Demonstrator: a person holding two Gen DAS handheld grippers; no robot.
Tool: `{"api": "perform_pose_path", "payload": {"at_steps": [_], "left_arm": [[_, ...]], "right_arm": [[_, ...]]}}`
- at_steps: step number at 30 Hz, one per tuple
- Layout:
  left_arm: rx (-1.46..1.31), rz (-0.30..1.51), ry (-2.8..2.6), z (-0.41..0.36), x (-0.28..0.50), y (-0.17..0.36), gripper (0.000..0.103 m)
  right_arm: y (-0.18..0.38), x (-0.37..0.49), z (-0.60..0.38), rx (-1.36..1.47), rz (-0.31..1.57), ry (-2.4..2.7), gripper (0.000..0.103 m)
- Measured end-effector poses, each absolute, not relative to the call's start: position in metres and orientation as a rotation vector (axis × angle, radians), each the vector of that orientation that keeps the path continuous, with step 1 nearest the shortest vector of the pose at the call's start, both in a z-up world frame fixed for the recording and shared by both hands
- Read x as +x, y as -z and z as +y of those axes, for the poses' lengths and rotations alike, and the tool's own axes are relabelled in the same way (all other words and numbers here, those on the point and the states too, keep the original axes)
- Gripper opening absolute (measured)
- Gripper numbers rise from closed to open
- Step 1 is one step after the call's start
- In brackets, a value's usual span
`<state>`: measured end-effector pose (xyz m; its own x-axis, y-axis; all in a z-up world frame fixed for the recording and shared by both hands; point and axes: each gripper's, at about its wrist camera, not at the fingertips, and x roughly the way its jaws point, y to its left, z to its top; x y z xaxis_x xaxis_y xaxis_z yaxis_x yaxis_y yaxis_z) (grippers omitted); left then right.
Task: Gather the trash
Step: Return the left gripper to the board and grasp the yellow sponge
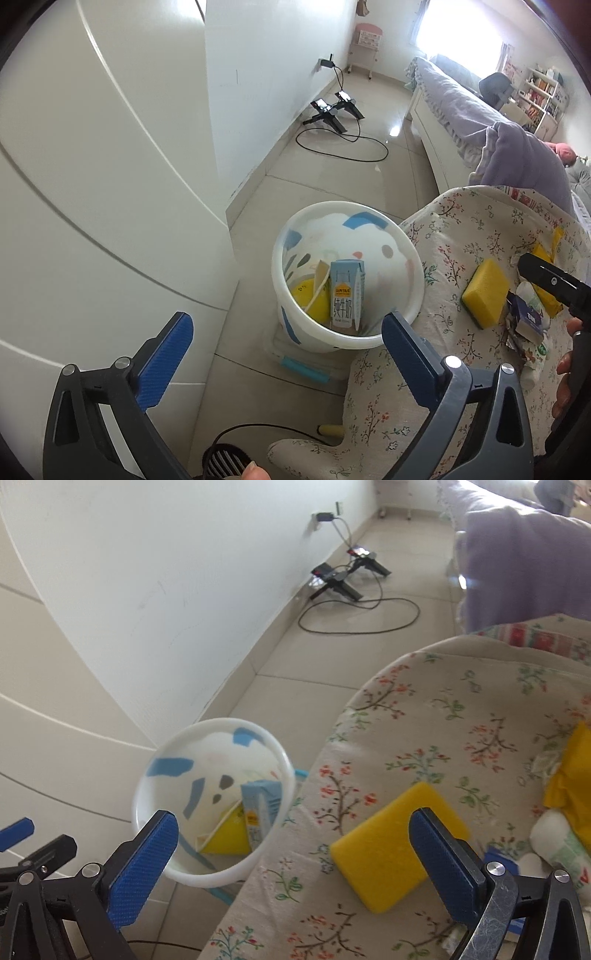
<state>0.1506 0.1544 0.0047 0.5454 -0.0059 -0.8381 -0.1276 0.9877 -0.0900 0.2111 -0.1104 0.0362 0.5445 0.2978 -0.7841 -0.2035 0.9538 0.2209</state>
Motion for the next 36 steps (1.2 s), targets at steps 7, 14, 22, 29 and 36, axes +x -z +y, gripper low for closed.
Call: {"api": "perform_pose_path", "payload": {"at_steps": [7, 14, 22, 29, 36], "left_arm": [[-0.115, 1.002, -0.018, 0.126, 0.151, -0.012, 0.103], [-0.092, 1.036, 0.042, 0.091, 0.152, -0.010, 0.103], [-0.091, 1.087, 0.108, 0.046, 0.155, -0.007, 0.103], [-0.063, 1.108, 0.187, 0.007, 0.164, -0.002, 0.103], [0.001, 1.107, 0.238, -0.024, 0.184, 0.013, 0.103]], "right_arm": [[-0.050, 0.196, -0.155, 0.122, 0.951, -0.246, 0.102], [-0.056, 0.180, -0.202, 0.129, 0.959, -0.193, 0.102], [-0.051, 0.167, -0.250, 0.147, 0.984, -0.128, 0.102], [-0.039, 0.156, -0.287, 0.157, 1.024, -0.077, 0.102], [-0.030, 0.147, -0.310, 0.151, 1.054, -0.060, 0.102]]}}
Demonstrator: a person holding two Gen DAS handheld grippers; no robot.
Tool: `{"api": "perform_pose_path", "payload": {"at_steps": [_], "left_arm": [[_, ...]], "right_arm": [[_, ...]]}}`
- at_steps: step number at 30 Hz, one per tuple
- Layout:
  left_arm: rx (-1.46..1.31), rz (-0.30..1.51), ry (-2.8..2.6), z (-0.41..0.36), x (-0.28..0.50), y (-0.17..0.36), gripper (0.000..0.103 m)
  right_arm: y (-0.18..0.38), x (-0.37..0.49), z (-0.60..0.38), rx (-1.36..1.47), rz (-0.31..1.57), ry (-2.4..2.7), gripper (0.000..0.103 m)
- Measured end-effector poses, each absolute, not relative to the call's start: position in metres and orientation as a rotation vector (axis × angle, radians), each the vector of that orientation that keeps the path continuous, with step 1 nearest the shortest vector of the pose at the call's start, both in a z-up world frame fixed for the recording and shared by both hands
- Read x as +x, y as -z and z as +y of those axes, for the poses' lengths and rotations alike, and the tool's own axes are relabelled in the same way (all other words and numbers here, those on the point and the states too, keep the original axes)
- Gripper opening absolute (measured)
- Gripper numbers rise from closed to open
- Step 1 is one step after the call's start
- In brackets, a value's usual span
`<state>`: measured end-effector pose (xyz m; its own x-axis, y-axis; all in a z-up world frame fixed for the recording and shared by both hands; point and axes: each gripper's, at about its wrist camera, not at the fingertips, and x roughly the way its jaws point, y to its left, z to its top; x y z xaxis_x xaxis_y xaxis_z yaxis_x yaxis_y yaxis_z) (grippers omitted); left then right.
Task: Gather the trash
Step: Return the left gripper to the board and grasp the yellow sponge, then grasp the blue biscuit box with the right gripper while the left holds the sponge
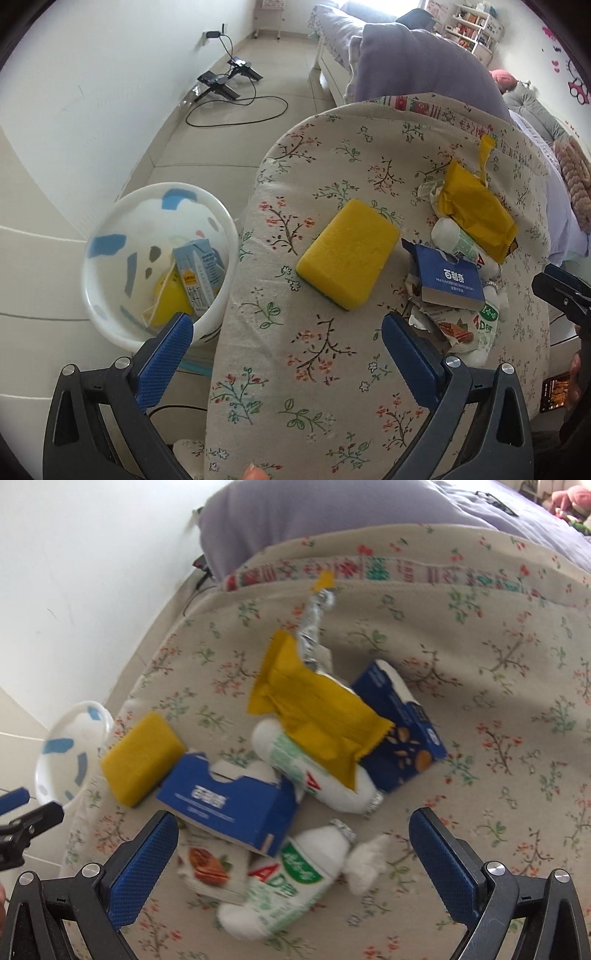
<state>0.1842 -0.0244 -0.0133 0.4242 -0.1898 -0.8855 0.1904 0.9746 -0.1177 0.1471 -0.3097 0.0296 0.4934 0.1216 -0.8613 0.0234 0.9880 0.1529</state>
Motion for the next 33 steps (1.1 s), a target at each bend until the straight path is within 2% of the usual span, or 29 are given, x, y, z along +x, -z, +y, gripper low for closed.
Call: {"api": "perform_pose_path", "payload": {"at_steps": [11, 13, 16, 18, 19, 24, 33], "left_arm": [[0.115, 1.067, 0.367, -0.062, 0.213, 0.045, 0.102], [0.147, 1.071, 0.380, -0.067, 0.215, 0.049, 0.098], [0.160, 1.084, 0.392, -0.068, 0.219, 0.055, 0.081], [0.145, 1.087, 0.414, -0.067, 0.220, 0.057, 0.063], [0.129, 1.086, 0.431, -0.066, 0.220, 0.056, 0.060], [0.084, 1.053, 0.396, -0.059, 0.217, 0.040, 0.053], [0.027, 1.027, 0.351, -0.033, 0.202, 0.017, 0.051]], "right_arm": [[-0.003, 0.169, -0.301, 0.124, 1.141, -0.190, 0.102], [0.002, 0.172, -0.300, 0.112, 1.155, -0.192, 0.102], [0.007, 0.177, -0.302, 0.110, 1.172, -0.191, 0.102], [0.010, 0.179, -0.303, 0.113, 1.176, -0.192, 0.102], [0.011, 0.180, -0.303, 0.115, 1.177, -0.194, 0.102], [0.015, 0.186, -0.295, 0.117, 1.172, -0.227, 0.102], [0.026, 0.200, -0.259, 0.026, 1.172, -0.284, 0.102]]}}
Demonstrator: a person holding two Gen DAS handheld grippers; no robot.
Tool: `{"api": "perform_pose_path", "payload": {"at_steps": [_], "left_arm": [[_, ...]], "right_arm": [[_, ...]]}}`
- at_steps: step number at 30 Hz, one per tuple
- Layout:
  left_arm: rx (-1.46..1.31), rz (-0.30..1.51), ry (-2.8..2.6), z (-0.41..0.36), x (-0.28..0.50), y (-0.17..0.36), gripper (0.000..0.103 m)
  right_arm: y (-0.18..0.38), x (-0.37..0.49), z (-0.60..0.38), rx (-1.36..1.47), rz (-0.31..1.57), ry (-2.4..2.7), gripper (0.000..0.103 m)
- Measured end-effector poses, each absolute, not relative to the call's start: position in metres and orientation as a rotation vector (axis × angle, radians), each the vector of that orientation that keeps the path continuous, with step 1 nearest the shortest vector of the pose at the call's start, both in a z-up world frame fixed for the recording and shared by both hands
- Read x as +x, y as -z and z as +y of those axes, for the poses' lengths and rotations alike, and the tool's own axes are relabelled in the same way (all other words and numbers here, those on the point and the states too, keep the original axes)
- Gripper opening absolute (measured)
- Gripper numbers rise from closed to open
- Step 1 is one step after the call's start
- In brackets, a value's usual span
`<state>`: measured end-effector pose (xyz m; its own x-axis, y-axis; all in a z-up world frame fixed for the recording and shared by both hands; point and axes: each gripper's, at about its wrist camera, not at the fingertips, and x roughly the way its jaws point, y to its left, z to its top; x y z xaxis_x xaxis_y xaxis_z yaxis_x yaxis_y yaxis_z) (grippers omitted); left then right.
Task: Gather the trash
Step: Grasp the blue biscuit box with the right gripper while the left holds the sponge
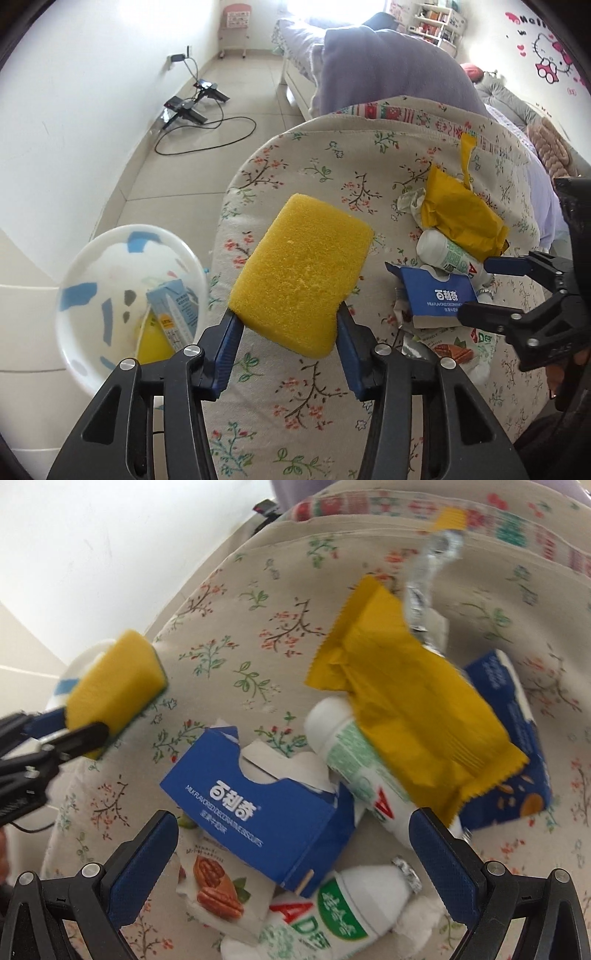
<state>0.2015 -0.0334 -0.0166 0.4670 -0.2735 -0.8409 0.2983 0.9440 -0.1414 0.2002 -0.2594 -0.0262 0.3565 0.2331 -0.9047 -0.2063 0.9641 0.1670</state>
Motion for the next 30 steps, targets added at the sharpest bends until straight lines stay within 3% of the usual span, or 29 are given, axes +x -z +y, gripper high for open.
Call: {"api": "perform_pose_path", "payload": {"at_steps": [16, 25, 30], "left_arm": [[-0.015, 1.044, 0.306, 0.006, 0.184, 0.013, 0.051], [-0.040, 1.042, 0.284, 0.020, 0.178, 0.010, 0.051], [-0.056, 1.039, 0.277, 0.026, 0.175, 0.007, 0.051]], "right_arm": [[0.046, 0.217, -0.228, -0.141, 1.143, -0.269, 0.100], [0.057, 0.212, -0.215, -0.174, 1.190, -0.301, 0.087], [0.046, 0.208, -0.220, -0.146, 1.176, -0.283, 0.069]]}}
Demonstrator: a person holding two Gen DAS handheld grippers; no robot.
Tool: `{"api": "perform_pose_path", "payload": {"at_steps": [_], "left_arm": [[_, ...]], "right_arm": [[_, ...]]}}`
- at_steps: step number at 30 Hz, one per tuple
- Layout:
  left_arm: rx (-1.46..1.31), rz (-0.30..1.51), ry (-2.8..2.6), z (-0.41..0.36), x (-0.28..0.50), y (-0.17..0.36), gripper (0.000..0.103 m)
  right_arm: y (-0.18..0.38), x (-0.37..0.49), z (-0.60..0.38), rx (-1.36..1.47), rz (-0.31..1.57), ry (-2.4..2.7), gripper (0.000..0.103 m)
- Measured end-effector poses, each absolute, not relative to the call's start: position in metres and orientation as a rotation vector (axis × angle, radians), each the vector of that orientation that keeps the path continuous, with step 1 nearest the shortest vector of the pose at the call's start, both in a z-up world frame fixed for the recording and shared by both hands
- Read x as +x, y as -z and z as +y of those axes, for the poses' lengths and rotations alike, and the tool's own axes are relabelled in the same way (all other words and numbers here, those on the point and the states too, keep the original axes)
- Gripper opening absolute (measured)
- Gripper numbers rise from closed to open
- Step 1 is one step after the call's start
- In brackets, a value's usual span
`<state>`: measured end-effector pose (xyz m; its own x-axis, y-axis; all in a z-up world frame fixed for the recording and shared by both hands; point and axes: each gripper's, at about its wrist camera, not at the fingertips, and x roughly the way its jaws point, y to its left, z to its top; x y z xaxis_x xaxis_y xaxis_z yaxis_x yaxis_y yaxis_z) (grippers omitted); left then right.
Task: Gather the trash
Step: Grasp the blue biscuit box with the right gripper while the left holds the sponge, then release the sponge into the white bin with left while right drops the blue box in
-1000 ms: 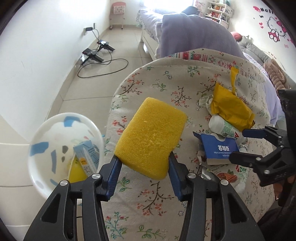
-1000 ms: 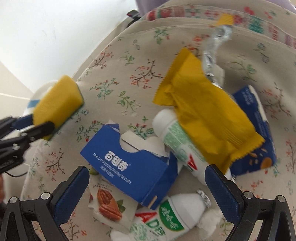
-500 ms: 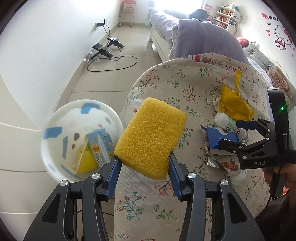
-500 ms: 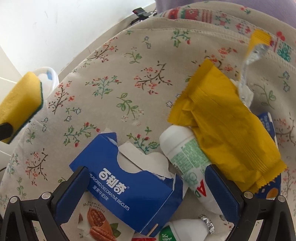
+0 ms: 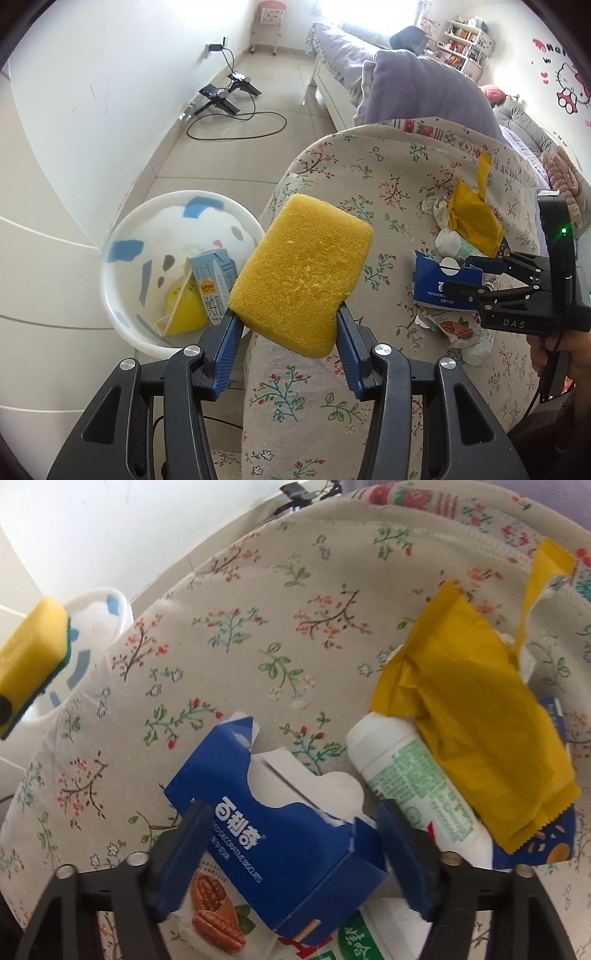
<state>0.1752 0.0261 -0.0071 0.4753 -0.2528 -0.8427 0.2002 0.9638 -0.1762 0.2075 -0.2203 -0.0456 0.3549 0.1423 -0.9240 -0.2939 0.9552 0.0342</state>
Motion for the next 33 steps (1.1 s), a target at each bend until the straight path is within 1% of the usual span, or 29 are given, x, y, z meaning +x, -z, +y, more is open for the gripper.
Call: {"api": "perform_pose_path", "payload": {"at_steps": [4, 6, 8, 11, 13, 14, 15, 18, 23, 28, 33], "left_arm": [[-0.063, 1.037, 0.275, 0.031, 0.173, 0.005, 0.051], [-0.065, 1.037, 0.273, 0.033, 0.172, 0.004, 0.051], [-0.069, 1.037, 0.270, 0.035, 0.172, 0.004, 0.051], [-0.077, 1.040, 0.265, 0.037, 0.173, 0.004, 0.051], [-0.080, 1.039, 0.263, 0.038, 0.172, 0.004, 0.051], [-0.081, 1.039, 0.262, 0.038, 0.172, 0.004, 0.051], [-0.081, 1.038, 0.262, 0.038, 0.172, 0.003, 0.051], [-0.082, 1.038, 0.259, 0.039, 0.172, 0.003, 0.051], [-0.096, 1.027, 0.248, 0.045, 0.172, -0.001, 0.051], [-0.123, 1.016, 0.218, 0.055, 0.172, -0.004, 0.051], [-0.145, 1.008, 0.180, 0.067, 0.174, -0.005, 0.051]], "right_arm": [[0.038, 0.197, -0.223, -0.145, 1.171, -0.312, 0.069], [0.040, 0.194, -0.220, -0.151, 1.181, -0.335, 0.077], [0.043, 0.189, -0.216, -0.179, 1.190, -0.358, 0.080], [0.047, 0.182, -0.210, -0.238, 1.206, -0.373, 0.080], [0.047, 0.174, -0.207, -0.272, 1.214, -0.373, 0.077], [0.048, 0.174, -0.205, -0.283, 1.215, -0.370, 0.070], [0.047, 0.174, -0.204, -0.284, 1.215, -0.367, 0.065], [0.042, 0.179, -0.204, -0.267, 1.200, -0.366, 0.061], [0.031, 0.185, -0.202, -0.230, 1.161, -0.354, 0.058], [0.013, 0.186, -0.201, -0.163, 1.109, -0.335, 0.058], [0.000, 0.191, -0.194, -0.102, 1.098, -0.327, 0.058]]}}
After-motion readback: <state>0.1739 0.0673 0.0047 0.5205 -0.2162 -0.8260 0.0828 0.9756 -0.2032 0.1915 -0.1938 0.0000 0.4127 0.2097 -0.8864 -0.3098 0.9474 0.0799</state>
